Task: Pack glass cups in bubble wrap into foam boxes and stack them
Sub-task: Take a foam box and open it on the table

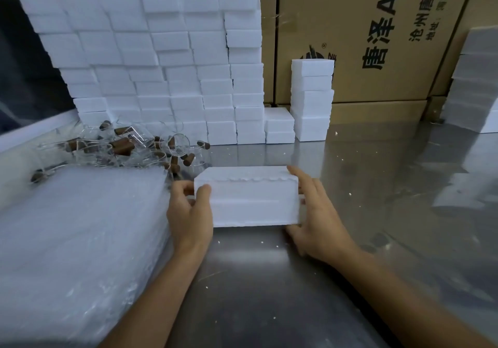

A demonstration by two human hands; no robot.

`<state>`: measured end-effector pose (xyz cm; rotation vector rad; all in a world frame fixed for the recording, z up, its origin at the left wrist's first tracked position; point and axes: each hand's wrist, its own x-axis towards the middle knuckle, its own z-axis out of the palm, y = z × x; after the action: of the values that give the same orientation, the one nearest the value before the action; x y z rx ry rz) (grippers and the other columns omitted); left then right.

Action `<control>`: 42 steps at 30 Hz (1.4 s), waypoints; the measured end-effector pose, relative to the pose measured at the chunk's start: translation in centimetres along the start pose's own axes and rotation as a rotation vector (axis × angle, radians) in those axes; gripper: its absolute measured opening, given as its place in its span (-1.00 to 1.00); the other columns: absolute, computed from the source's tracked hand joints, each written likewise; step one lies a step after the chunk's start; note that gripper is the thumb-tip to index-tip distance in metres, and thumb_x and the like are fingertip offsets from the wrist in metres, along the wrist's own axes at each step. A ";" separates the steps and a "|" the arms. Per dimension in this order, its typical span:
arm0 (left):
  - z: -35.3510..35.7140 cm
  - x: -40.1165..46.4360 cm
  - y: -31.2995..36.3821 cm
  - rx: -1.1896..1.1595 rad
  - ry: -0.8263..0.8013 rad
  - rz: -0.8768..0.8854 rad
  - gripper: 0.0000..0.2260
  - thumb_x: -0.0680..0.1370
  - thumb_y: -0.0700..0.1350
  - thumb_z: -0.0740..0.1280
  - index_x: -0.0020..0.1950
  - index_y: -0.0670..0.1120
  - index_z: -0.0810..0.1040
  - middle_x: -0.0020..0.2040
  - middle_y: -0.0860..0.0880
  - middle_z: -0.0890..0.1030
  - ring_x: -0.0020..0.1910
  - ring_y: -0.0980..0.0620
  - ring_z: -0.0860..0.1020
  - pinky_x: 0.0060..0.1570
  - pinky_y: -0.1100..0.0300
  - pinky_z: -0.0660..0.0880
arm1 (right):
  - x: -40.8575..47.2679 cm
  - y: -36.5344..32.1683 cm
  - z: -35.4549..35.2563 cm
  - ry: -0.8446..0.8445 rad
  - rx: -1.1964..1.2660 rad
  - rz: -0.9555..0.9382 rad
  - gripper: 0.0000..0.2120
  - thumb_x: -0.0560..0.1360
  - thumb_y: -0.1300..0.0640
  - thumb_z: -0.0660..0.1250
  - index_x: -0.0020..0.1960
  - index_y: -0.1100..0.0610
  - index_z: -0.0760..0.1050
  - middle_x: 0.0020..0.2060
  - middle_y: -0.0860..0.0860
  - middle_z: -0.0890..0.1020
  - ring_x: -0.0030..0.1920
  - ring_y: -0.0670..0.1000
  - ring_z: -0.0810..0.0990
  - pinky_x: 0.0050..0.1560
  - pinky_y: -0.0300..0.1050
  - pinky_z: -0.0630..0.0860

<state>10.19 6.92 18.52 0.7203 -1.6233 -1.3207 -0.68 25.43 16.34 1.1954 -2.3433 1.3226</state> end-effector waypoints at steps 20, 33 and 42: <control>-0.1 0.6 -0.6 0.085 -0.395 -0.117 -0.52 0.25 0.17 0.40 0.13 0.40 0.36 0.14 0.19 0.62 0.11 0.11 0.59 0.14 0.04 0.52 | 1.0 0.5 -1.0 -0.076 0.319 0.391 -0.50 0.54 -0.25 0.30 0.44 -0.20 0.31 0.33 -0.14 0.47 0.30 -0.22 0.39 0.10 -0.29 0.35; -0.5 1.8 -1.1 0.316 -0.257 -0.048 -0.77 0.54 0.06 0.39 0.19 0.11 0.55 -0.20 0.10 0.56 -0.26 0.15 0.53 -0.32 0.25 0.38 | 3.3 0.8 0.5 -0.022 0.170 0.488 -0.72 0.47 -0.11 0.42 0.14 -0.12 0.49 0.10 -0.08 0.55 -0.02 -0.13 0.57 -0.22 -0.25 0.45; -2.2 3.9 -1.8 0.372 -0.310 -0.032 -0.81 0.58 -0.03 0.36 0.18 0.07 0.62 0.12 0.02 0.60 -0.11 0.17 0.52 -0.18 0.25 0.41 | 5.5 -0.3 2.5 -0.117 0.084 0.464 -0.69 0.46 -0.11 0.40 0.14 -0.07 0.45 0.03 -0.07 0.53 -0.13 -0.14 0.54 -0.24 -0.15 0.47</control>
<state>10.36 2.14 17.97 0.7900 -2.1517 -1.2089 -3.50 20.39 17.95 0.7905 -2.7915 1.5327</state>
